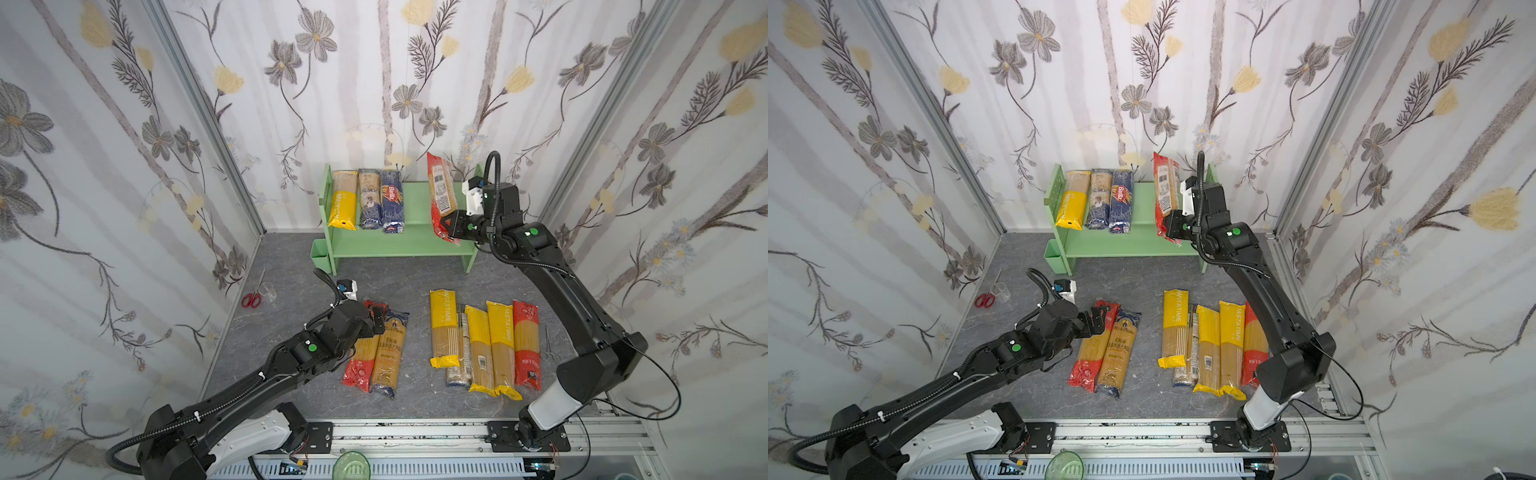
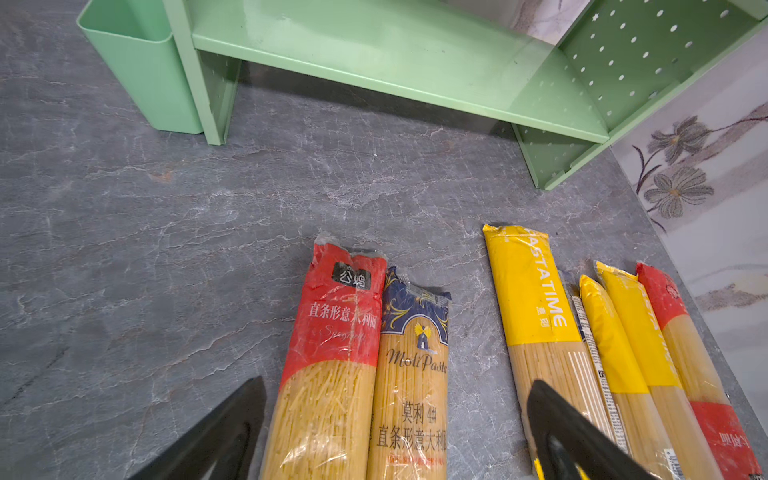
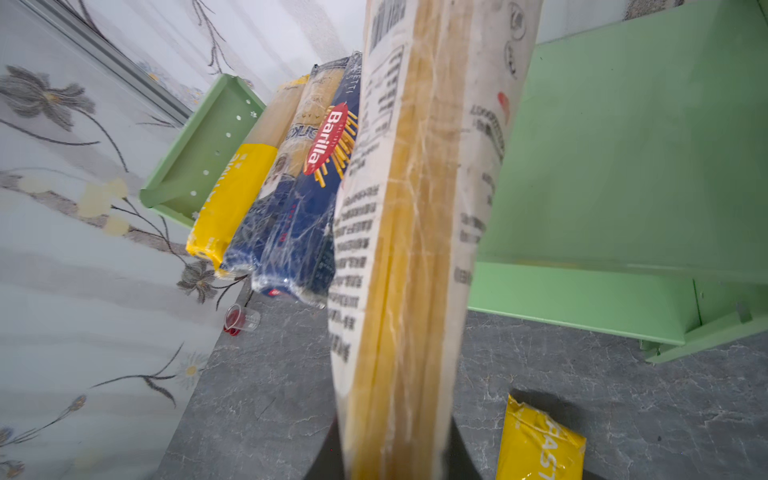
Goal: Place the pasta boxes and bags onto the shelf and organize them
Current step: 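Lift the white-labelled red bag with the right gripper toward the shelf, then stand the red bag beside the Barilla box and open the right gripper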
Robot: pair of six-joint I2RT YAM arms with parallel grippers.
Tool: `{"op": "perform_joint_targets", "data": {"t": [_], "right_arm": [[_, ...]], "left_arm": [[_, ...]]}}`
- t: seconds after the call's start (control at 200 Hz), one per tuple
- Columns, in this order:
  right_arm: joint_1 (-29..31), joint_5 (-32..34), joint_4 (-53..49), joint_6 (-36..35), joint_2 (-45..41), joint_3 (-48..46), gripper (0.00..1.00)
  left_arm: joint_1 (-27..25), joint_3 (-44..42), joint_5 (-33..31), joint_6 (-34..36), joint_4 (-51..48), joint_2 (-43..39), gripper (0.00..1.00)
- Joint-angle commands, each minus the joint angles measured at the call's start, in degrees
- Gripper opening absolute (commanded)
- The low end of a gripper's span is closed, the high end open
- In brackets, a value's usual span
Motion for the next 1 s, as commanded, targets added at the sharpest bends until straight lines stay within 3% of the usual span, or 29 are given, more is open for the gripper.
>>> {"op": "perform_joint_targets", "data": {"t": [0.0,0.12,0.415,0.589,0.874,0.994], "right_arm": [[-0.1,1.6,1.9,-3.8,6.8,8.2,0.18],[-0.2,3.7,-2.4,-4.1,13.3,15.4,0.19],[1.3,0.5,-1.6,-2.4,17.2,16.6,0.22],[3.2,0.2,-4.0,-1.9,21.0,22.2,0.24],[4.5,-1.6,-3.0,0.7,24.2,25.5,0.28],[4.4,-0.7,-3.5,0.6,23.8,25.6,0.43]], "left_arm": [[1.4,-0.6,-1.1,-0.4,0.9,-0.9,1.00],[3.1,-0.6,0.0,0.0,0.9,-1.2,1.00],[5.0,0.4,0.4,1.1,1.0,0.5,1.00],[5.4,0.7,0.7,1.6,1.1,1.4,1.00],[6.5,-1.3,1.0,2.6,1.0,-2.2,1.00],[7.3,-2.3,1.5,2.8,1.0,-4.2,1.00]]}}
